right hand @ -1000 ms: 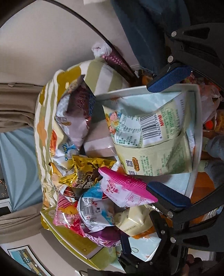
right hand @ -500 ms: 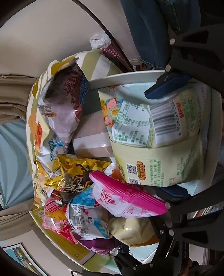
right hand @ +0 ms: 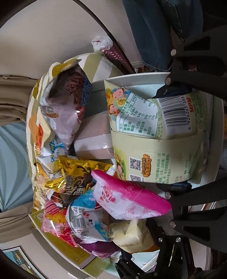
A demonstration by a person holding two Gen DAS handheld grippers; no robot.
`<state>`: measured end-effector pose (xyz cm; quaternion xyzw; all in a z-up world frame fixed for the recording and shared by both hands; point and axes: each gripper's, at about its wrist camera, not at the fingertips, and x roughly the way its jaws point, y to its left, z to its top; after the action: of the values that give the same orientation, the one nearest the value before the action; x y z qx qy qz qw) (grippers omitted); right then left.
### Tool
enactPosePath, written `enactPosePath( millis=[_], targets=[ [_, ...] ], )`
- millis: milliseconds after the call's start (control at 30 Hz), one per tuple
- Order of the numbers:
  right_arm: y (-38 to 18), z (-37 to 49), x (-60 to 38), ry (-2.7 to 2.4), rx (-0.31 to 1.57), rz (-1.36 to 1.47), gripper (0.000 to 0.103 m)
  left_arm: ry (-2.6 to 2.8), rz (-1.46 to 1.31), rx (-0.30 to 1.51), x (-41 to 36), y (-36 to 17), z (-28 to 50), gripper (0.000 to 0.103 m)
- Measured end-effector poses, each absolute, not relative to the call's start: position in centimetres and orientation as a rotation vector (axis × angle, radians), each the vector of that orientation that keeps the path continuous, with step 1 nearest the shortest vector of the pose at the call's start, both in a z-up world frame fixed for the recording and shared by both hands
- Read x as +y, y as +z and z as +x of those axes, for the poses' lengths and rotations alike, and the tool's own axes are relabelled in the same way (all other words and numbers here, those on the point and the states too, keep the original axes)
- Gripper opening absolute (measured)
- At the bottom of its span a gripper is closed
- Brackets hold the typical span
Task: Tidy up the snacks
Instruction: 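Grasp the orange-and-cream bag with the left tool while the right tool grasps the green bag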
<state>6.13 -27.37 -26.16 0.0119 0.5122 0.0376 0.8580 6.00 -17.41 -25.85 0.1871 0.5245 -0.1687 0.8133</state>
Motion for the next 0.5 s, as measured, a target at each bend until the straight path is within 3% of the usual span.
enactPosePath(
  millis=[500],
  targets=[
    [-21.1,3.8,-28.2,0.067,0.988,0.063,0.059,-0.341,0.343,1.046,-16.1,-17.9,4.0,0.074]
  ],
)
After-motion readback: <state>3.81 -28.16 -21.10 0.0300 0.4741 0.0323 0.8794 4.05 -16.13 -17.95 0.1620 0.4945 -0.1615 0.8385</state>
